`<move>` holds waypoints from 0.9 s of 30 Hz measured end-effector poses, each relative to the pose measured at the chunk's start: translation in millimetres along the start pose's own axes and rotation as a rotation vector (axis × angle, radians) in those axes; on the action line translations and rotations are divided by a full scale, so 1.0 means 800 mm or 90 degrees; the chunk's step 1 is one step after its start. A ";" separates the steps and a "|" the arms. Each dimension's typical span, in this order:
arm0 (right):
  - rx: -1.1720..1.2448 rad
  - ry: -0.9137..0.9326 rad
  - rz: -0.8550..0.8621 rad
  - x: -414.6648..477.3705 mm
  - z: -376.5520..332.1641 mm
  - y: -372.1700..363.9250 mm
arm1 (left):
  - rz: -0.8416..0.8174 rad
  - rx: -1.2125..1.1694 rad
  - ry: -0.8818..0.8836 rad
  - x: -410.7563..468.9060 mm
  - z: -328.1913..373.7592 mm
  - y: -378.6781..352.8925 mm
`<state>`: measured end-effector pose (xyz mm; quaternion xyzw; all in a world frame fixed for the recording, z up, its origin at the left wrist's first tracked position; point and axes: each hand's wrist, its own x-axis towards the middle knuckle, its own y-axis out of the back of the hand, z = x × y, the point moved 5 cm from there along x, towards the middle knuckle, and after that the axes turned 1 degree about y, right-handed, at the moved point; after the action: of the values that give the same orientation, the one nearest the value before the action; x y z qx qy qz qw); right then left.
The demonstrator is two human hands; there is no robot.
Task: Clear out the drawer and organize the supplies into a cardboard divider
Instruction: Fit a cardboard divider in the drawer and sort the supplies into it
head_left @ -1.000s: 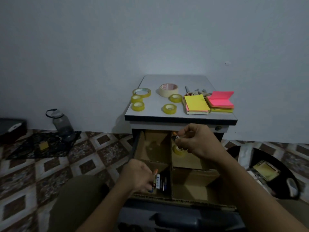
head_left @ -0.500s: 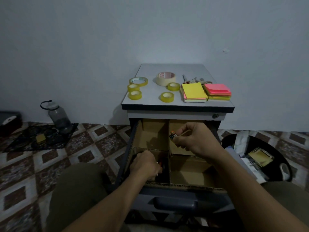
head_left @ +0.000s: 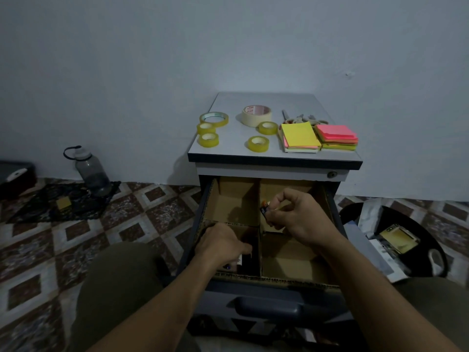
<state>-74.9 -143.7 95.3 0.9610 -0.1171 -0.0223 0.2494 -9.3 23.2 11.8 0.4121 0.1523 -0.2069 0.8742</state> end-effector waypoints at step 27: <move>-0.242 -0.049 -0.162 0.024 0.021 -0.182 | 0.164 -0.098 -0.197 0.046 -0.027 0.138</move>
<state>-27.0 -32.8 10.4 0.9024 0.0015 -0.1119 0.4162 74.5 95.0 54.7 0.3232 -0.0222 -0.1418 0.9354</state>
